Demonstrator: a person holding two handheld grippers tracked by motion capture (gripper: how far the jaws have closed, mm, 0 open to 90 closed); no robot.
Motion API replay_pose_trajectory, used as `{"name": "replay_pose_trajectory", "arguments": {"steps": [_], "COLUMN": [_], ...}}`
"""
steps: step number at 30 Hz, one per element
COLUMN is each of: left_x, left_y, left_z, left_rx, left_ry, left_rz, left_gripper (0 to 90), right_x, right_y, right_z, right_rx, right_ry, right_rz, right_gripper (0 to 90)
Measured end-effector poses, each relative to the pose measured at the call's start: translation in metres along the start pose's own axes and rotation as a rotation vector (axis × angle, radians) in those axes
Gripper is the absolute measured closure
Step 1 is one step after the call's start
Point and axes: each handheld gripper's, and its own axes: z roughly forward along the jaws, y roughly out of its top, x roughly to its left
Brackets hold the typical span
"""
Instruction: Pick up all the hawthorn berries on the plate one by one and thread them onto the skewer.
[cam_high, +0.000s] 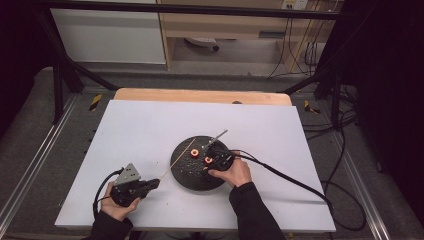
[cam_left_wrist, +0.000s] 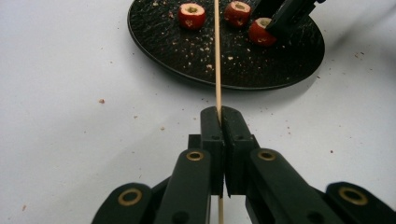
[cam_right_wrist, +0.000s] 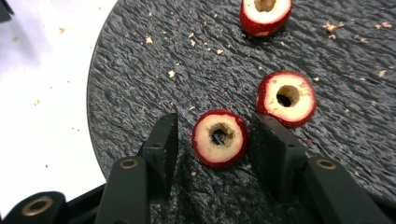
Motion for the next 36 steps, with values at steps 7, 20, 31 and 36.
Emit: {"name": "replay_pose_trajectory", "arguments": {"steps": [7, 20, 31, 36], "left_x": [0.000, -0.002, -0.004, -0.005], "left_y": [0.000, 0.000, 0.000, 0.000], "left_z": [0.000, 0.001, 0.002, 0.003], "left_rx": [0.003, 0.002, 0.001, -0.002], "left_ry": [-0.001, -0.001, 0.001, 0.001], "left_rz": [0.002, 0.008, 0.013, 0.012], "left_gripper": [87.9, 87.9, 87.9, 87.9], "right_x": [0.000, 0.000, -0.001, -0.005], "right_y": [0.002, 0.003, -0.002, -0.011], "right_z": [0.005, -0.001, -0.024, -0.034], "right_rx": [0.024, 0.007, -0.108, -0.173], "right_ry": [-0.005, 0.008, 0.000, 0.001], "right_rz": [-0.029, -0.013, 0.040, 0.062], "right_gripper": [59.2, 60.4, 60.5, 60.6]}}
